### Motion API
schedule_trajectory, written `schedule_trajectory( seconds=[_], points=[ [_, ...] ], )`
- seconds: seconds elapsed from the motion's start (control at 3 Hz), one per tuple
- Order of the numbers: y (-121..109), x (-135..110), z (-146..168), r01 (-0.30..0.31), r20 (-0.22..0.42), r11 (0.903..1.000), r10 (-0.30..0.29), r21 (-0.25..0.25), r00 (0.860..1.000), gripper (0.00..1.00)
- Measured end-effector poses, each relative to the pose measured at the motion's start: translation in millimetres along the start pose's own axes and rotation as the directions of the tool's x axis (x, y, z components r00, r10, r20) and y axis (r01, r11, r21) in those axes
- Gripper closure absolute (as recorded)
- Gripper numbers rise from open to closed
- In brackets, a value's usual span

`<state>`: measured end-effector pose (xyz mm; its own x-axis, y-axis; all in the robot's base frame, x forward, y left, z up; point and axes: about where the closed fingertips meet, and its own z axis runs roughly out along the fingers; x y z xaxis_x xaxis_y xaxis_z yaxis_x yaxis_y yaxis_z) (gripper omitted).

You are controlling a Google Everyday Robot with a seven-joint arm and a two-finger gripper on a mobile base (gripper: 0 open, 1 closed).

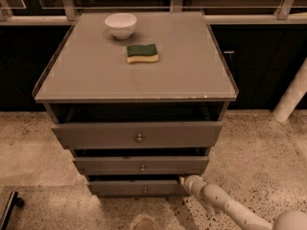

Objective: Open bottom drawer

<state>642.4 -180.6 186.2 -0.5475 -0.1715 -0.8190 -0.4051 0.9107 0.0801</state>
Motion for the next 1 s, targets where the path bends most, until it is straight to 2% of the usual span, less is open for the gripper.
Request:
schedule_trajectory(
  seconds=[0.33, 0.67, 1.0],
  points=[
    [1, 12, -5, -0.015, -0.045, 0.9998, 0.014, -0.011, 0.999, 1.0],
    [1, 8, -8, -0.015, -0.045, 0.9998, 0.014, -0.012, 0.999, 1.0],
    [14, 20, -23, 0.014, -0.093, 0.9972, -0.02, -0.073, 0.995, 1.0]
  ],
)
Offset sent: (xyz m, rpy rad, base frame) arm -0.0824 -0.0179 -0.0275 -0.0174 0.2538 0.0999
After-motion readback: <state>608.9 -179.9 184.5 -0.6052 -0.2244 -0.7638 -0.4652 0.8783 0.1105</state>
